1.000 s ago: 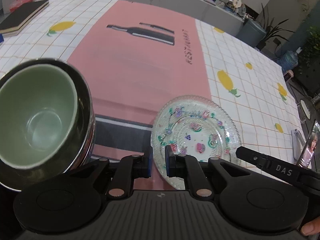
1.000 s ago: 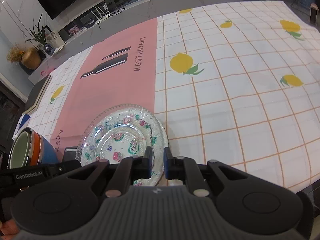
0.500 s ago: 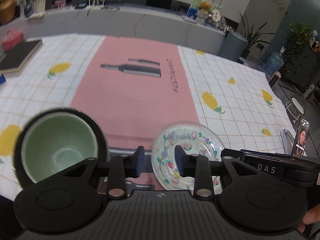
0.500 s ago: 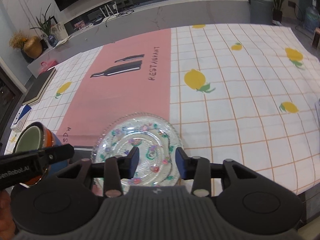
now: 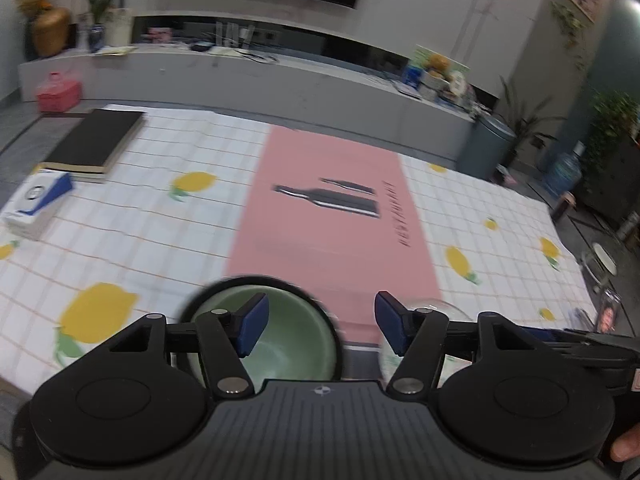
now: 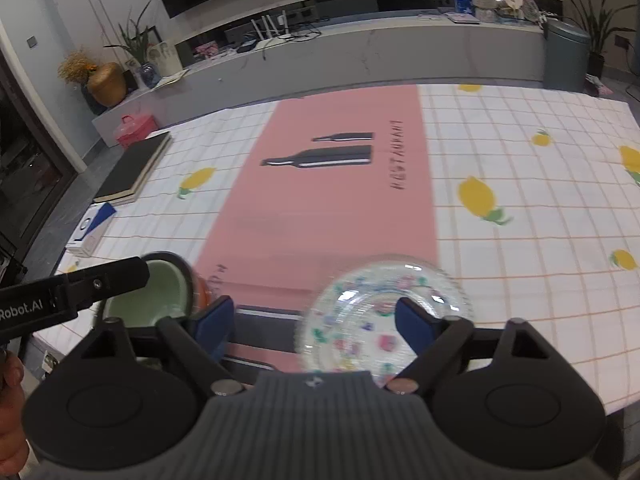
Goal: Organize plates and bowls
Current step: 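Move both grippers to the bowl stack rim and close on it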
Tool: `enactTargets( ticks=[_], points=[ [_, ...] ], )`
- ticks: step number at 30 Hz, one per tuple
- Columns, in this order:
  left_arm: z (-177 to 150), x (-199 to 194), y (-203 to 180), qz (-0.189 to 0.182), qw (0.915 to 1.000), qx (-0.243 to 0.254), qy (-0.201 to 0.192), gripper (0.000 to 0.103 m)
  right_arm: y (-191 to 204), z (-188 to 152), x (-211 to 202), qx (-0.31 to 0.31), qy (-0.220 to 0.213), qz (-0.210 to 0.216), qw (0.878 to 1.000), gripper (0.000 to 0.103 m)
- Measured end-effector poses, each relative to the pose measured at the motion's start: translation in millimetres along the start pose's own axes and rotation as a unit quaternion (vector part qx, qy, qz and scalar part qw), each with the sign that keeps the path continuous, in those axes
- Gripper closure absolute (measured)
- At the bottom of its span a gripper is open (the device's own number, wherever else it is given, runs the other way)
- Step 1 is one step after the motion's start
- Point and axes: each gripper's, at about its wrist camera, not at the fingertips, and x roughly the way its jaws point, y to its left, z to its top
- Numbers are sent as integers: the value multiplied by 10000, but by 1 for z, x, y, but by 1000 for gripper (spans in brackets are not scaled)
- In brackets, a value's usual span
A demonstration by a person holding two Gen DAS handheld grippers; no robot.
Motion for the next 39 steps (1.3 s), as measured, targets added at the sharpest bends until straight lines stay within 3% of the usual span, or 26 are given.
enactTargets(
  ticks=[9, 19, 28, 39],
  points=[
    [-1, -10, 60, 457, 9976, -518, -41, 25, 37, 3, 34, 201, 465, 432, 9978, 14],
    [-24, 14, 105, 244, 9875, -1478, 483, 25, 48, -6, 82, 773, 1191, 511, 9886, 20],
    [-38, 47, 112, -200, 9766, -1864, 1050, 29, 37, -15, 108, 1291, 1591, 626, 9768, 32],
    [-40, 68, 110, -108, 9726, -1860, 1391, 33, 32, -18, 121, 1540, 1626, 982, 9696, 39]
  ],
)
